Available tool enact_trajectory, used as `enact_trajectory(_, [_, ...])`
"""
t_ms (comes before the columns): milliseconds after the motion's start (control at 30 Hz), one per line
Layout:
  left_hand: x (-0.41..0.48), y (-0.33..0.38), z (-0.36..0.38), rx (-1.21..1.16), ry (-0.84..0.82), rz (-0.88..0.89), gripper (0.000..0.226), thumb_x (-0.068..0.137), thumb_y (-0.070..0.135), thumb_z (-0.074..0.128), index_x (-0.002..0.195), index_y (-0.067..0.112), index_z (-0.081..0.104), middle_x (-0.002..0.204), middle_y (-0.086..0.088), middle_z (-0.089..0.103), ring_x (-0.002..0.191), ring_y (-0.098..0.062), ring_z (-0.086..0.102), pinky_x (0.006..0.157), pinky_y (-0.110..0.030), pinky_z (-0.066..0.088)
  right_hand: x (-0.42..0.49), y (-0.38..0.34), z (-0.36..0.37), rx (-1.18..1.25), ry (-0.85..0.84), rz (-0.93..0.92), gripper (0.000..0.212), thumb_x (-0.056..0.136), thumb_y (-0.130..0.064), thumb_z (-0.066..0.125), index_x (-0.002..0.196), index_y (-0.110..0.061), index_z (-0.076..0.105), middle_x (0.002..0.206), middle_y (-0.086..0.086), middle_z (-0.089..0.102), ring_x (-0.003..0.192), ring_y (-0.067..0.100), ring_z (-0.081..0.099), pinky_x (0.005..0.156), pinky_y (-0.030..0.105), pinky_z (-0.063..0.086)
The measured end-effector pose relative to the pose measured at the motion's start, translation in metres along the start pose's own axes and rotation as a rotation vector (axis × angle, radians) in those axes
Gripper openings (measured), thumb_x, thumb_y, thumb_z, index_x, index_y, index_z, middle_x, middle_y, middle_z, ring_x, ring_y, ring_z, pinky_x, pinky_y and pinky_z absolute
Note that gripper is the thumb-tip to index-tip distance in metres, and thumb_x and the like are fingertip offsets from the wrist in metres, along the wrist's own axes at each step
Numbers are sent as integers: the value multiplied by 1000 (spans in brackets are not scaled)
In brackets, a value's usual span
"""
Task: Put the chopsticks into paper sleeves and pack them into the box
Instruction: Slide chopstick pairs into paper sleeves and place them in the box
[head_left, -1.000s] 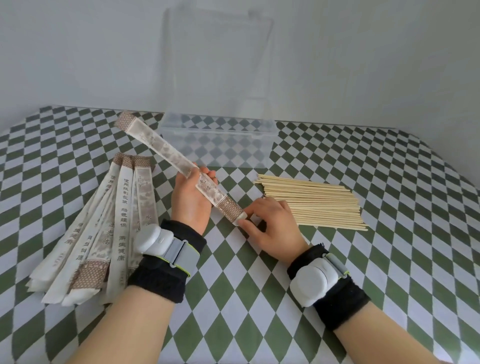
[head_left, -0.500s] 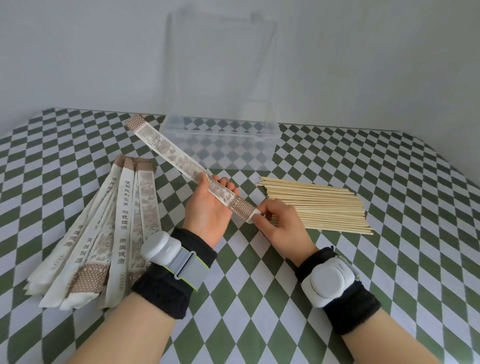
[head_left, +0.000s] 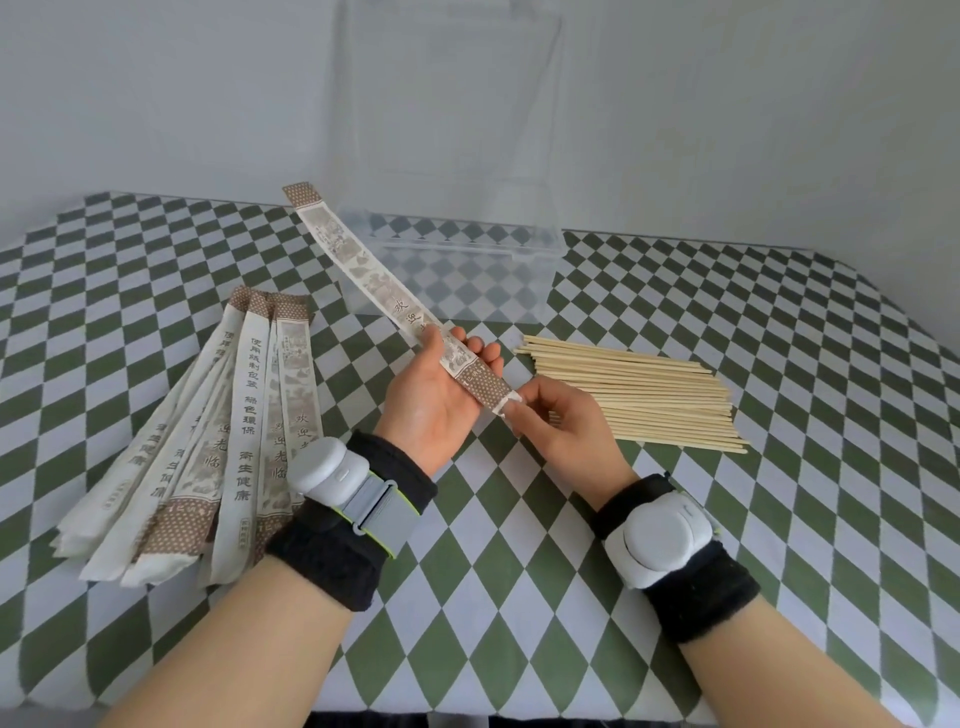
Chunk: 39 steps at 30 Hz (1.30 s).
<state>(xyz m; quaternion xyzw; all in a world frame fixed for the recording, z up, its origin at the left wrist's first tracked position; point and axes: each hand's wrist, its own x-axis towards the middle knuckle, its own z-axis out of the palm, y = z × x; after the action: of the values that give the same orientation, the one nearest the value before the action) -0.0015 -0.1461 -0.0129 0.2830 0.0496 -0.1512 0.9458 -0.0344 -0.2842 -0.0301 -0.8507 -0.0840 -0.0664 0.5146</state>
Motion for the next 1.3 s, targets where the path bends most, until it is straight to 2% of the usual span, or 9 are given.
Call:
enact_trajectory(100, [1, 2, 0, -25, 40, 10, 30, 102, 33, 32, 88, 11, 47, 81, -4, 49, 75, -16, 56, 82, -31, 48, -3, -3, -4, 5, 13, 38, 16, 91, -21, 53, 77, -21, 61, 71, 0, 61, 65, 16, 52, 61, 23, 43])
enact_trajectory(167, [3, 4, -3, -45, 73, 30, 30, 101, 33, 33, 86, 12, 48, 80, -3, 50, 73, -15, 55, 79, -30, 48, -4, -1, -14, -139, 24, 20, 12, 90, -17, 54, 82, -22, 62, 75, -7, 59, 68, 9, 52, 67, 20, 44])
enact_trajectory(267, [4, 5, -6, -72, 83, 39, 29, 101, 33, 34, 86, 12, 48, 79, -3, 50, 71, -15, 56, 76, -30, 49, -10, 8, -37, -529, 99, -67, 10, 85, -13, 57, 87, -19, 65, 81, -12, 56, 75, 9, 51, 76, 31, 46])
enact_trajectory(367, [6, 5, -8, -93, 92, 52, 27, 101, 32, 35, 87, 13, 47, 79, -3, 50, 68, -15, 57, 70, -30, 52, -18, 9, -57, -729, 135, -86, 11, 83, -12, 57, 88, -17, 66, 82, -10, 58, 78, 12, 52, 74, 33, 47])
enact_trajectory(633, [9, 6, -9, -98, 127, 79, 26, 101, 33, 34, 88, 13, 47, 77, -4, 50, 67, -15, 55, 70, -29, 51, -25, 11, -73, -1024, -81, -60, 19, 90, -23, 48, 101, -22, 63, 100, -4, 61, 94, 16, 50, 83, 27, 35])
enact_trajectory(800, [10, 7, -10, -116, 134, 90, 26, 101, 31, 34, 88, 13, 47, 76, -4, 50, 66, -16, 55, 71, -30, 50, -19, 3, -76, -1046, -273, 25, 18, 94, -28, 43, 103, -20, 57, 101, -3, 56, 93, 16, 47, 85, 29, 39])
enact_trajectory(967, [10, 7, -8, -105, 169, 98, 27, 101, 30, 35, 84, 13, 47, 73, -3, 49, 65, -15, 54, 73, -30, 49, -17, 2, -70, -1127, -365, 64, 16, 95, -23, 40, 107, -16, 50, 98, -1, 47, 87, 15, 41, 77, 24, 36])
enact_trajectory(1200, [11, 8, -11, -152, 201, 139, 30, 101, 30, 35, 80, 12, 46, 71, -3, 46, 64, -15, 49, 71, -28, 46, -23, -5, -34, -682, -13, -130, 3, 96, -12, 38, 94, -11, 40, 78, 5, 52, 64, 25, 49, 57, 36, 43])
enact_trajectory(1300, [13, 10, -12, -186, 218, 158, 31, 101, 32, 34, 79, 12, 45, 70, -3, 45, 64, -15, 48, 72, -28, 45, -26, 3, -21, -640, 45, -200, 20, 96, -22, 35, 98, -9, 50, 78, 4, 57, 60, 24, 51, 52, 38, 45])
